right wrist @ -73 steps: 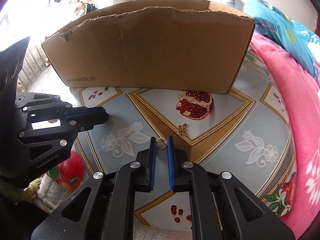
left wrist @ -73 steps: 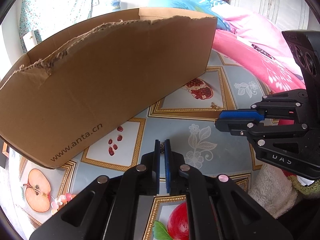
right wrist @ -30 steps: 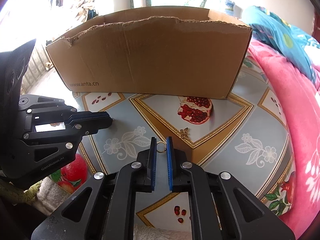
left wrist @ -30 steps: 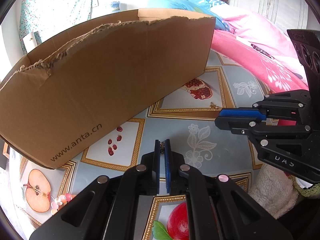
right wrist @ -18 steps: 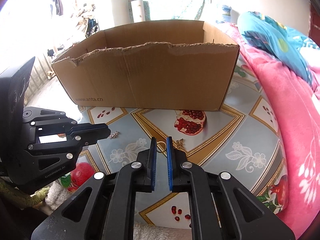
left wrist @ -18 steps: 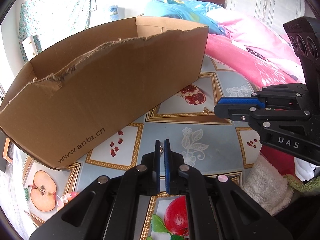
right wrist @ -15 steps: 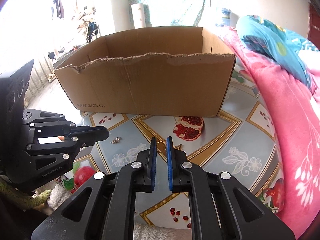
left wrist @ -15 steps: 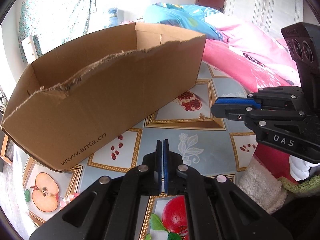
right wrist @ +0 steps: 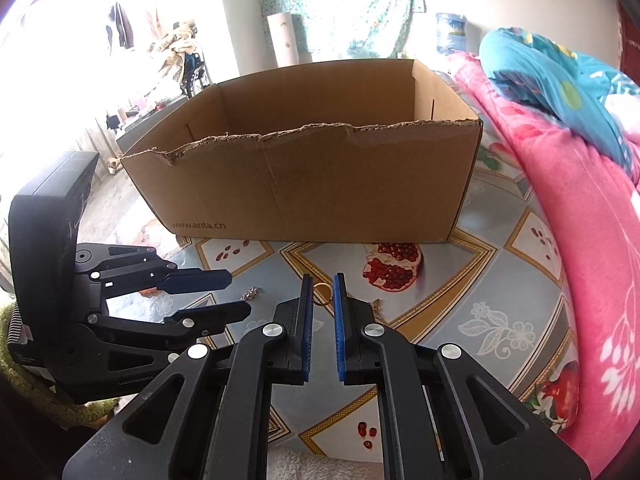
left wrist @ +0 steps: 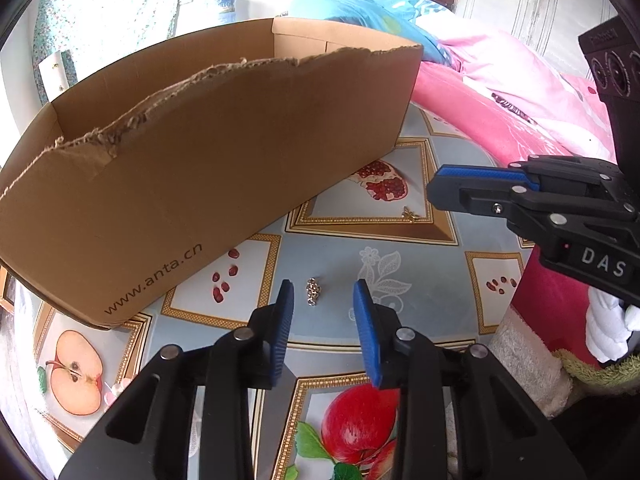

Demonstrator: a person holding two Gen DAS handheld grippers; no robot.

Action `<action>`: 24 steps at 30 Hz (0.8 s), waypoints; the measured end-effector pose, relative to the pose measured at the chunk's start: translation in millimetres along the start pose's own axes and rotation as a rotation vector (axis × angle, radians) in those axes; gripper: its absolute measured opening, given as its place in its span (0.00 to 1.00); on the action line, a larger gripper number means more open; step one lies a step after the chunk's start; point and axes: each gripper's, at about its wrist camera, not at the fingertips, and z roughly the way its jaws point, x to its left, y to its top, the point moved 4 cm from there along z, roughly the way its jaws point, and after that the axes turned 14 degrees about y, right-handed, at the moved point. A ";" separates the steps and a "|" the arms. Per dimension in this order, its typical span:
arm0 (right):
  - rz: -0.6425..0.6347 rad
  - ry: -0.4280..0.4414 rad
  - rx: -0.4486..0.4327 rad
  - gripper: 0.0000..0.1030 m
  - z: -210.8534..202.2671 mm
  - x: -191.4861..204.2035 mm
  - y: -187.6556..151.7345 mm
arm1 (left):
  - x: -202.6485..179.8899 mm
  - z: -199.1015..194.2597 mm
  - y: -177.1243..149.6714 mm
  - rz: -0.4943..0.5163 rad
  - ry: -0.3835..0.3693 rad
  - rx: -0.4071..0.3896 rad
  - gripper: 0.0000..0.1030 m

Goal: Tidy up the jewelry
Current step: 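Carry the gold ring in the right gripper to the box while the left gripper grasps the gold butterfly charm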

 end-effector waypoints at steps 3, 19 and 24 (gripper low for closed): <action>0.012 0.006 -0.003 0.08 7.1 -0.1 -1.7 | 0.5 5.7 2.0 0.012 0.018 0.006 0.29; 0.049 0.026 -0.029 0.08 6.6 -10.9 -4.1 | 2.8 0.2 10.3 0.018 0.044 -0.003 0.03; 0.026 0.037 -0.061 0.08 -1.2 -4.9 4.1 | 19.0 -37.9 30.9 -0.050 -0.025 -0.077 0.03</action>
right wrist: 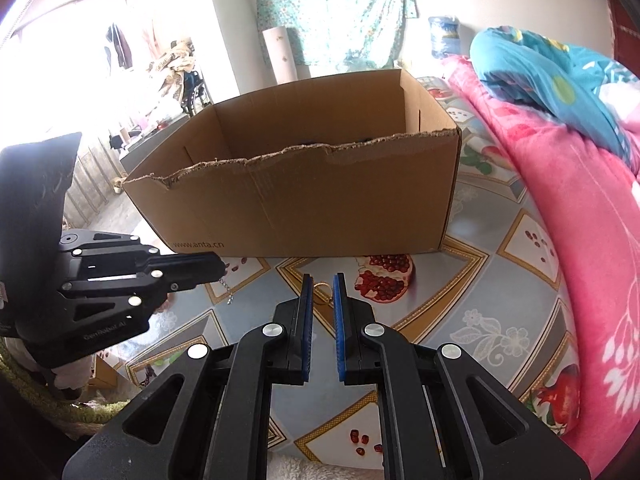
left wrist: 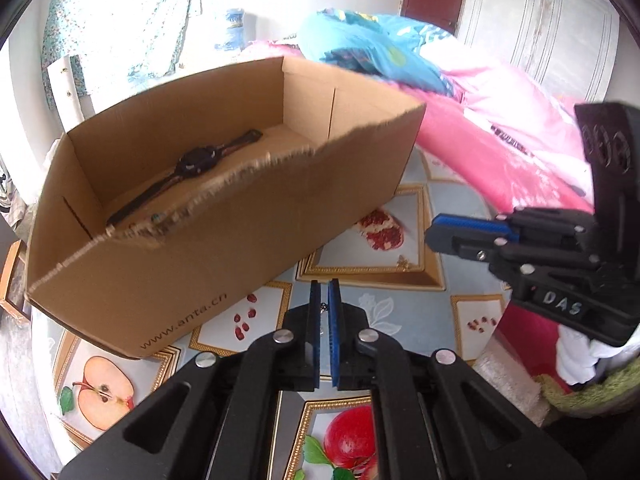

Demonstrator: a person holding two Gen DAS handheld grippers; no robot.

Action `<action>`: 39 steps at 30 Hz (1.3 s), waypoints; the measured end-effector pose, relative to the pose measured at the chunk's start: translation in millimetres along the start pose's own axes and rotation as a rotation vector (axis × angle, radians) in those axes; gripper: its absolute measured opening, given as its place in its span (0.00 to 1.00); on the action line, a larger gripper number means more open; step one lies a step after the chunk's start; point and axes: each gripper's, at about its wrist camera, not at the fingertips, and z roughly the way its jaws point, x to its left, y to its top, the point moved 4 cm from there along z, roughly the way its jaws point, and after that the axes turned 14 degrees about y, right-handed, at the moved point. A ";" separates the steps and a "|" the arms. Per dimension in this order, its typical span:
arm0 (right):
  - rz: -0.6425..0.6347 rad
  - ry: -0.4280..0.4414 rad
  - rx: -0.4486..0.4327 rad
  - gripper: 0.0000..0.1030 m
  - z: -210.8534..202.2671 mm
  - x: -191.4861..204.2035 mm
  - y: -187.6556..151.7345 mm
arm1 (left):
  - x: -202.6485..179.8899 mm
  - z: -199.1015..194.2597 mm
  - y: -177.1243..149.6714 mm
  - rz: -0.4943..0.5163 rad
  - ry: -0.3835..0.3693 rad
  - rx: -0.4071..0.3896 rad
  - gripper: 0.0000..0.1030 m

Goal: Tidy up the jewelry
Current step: 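Carry the gold ring in the right gripper to the box while the left gripper grasps the gold butterfly charm, then open the right gripper over the box while the left gripper releases the butterfly charm inside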

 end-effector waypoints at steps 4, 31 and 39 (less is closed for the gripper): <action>-0.038 0.037 -0.057 0.08 -11.1 10.3 22.0 | 8.0 -35.8 31.8 -0.022 -0.042 -0.098 0.03; -0.013 0.121 0.208 0.11 111.2 -39.4 150.0 | 62.2 93.1 118.6 -0.222 -0.138 0.210 0.03; -0.008 0.117 0.164 0.11 109.0 -45.5 156.9 | 64.0 101.6 120.1 -0.243 -0.152 0.232 0.16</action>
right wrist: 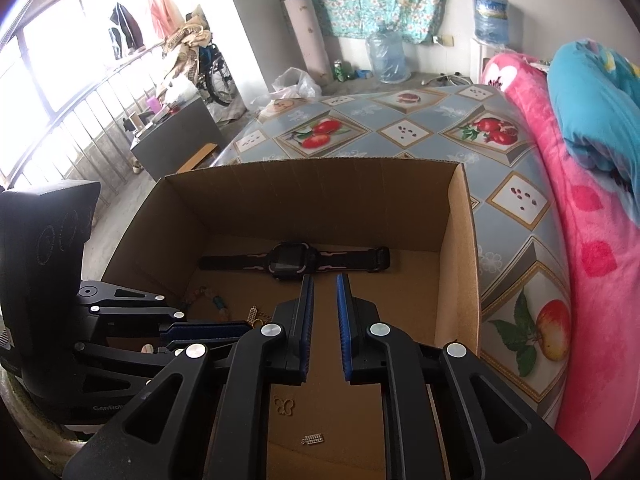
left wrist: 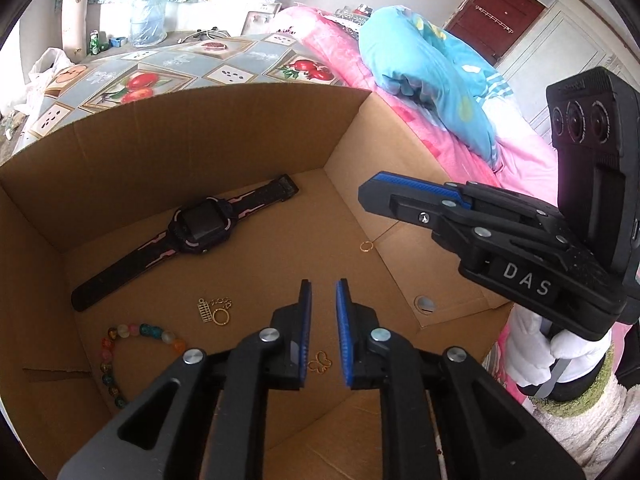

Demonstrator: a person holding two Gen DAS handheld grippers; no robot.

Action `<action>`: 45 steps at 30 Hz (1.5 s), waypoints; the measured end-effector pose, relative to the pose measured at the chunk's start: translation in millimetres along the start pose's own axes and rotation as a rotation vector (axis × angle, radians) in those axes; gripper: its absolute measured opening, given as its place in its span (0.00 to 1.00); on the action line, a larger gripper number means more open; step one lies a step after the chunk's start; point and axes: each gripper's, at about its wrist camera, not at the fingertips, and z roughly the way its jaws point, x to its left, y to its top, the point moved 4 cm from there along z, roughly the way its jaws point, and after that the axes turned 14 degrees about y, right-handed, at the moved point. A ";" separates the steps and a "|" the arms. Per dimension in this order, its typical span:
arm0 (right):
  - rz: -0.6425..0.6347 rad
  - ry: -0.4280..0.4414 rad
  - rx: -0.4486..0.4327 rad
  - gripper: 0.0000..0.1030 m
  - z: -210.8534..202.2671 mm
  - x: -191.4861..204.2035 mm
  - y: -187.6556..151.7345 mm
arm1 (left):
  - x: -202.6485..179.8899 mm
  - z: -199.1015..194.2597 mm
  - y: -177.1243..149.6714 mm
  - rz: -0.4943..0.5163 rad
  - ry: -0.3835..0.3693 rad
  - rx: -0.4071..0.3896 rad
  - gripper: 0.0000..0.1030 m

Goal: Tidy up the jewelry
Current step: 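Open the right gripper over the box while the left gripper releases the butterfly charm inside, then withdraw both grippers from the box back over the cloth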

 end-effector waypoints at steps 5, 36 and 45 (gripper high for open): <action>0.010 0.004 -0.045 0.12 -13.6 -1.4 1.9 | 0.9 0.0 0.9 -0.005 0.004 -0.001 0.19; 0.102 -0.026 -0.357 0.54 -133.0 28.2 -72.9 | -8.1 -139.3 -77.1 0.074 0.082 -0.459 0.63; 0.133 -0.051 -0.353 0.53 -136.3 32.9 -128.0 | -16.3 -142.0 -143.7 0.126 0.064 -0.430 0.76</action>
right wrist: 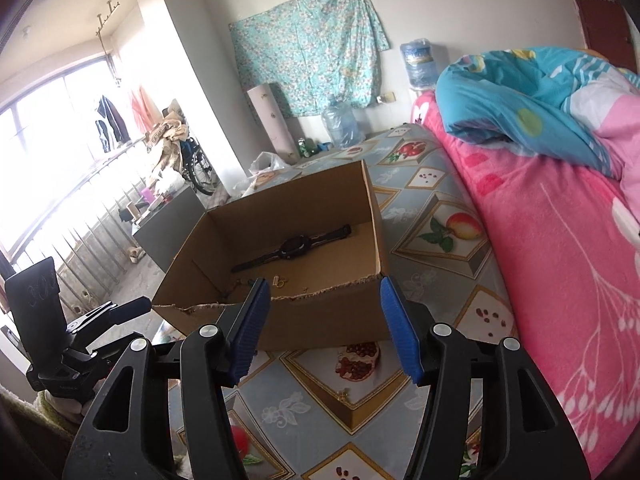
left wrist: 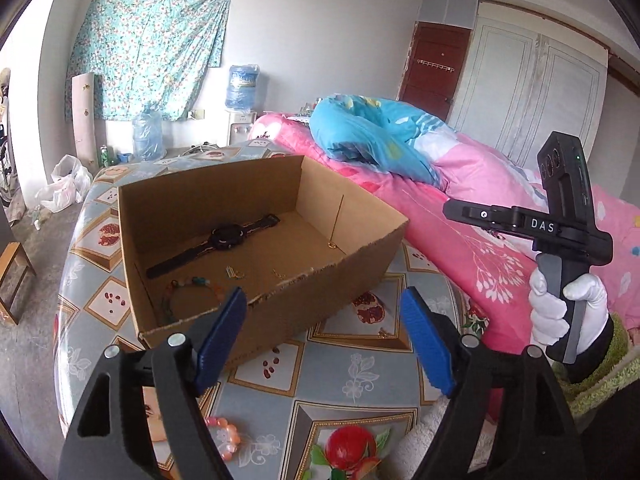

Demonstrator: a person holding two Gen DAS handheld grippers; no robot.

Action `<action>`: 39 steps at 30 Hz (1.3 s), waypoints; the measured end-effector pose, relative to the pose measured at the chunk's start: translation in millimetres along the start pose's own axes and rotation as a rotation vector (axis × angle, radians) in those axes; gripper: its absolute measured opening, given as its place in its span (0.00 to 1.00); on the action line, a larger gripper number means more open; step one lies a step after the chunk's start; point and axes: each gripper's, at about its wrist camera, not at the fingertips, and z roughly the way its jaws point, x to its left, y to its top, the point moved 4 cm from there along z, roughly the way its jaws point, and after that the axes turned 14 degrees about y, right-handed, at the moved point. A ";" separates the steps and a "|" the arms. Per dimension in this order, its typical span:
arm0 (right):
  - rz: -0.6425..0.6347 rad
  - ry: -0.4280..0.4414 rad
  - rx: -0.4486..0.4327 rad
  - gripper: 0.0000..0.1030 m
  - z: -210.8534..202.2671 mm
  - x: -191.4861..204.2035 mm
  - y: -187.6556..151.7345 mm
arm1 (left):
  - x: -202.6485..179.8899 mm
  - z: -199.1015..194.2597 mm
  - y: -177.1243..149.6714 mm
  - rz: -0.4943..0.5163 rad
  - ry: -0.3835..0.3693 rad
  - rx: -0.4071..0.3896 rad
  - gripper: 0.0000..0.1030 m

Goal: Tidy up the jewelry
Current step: 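Withdraw both grippers from the box back over the cloth, then move the right gripper toward the gold flower charm while the left gripper moves over the pink bead bracelet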

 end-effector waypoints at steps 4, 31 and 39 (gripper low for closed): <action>0.033 -0.004 0.041 0.53 1.7 -3.1 -26.8 | -9.9 8.4 -25.1 0.010 0.008 0.060 0.77; -0.002 -0.127 0.331 0.19 85.9 -11.5 -102.9 | -52.0 93.1 -99.8 0.248 0.209 0.283 0.77; 0.081 -0.062 0.343 0.17 87.8 -19.1 -106.3 | -50.9 96.3 -99.5 0.236 0.201 0.294 0.77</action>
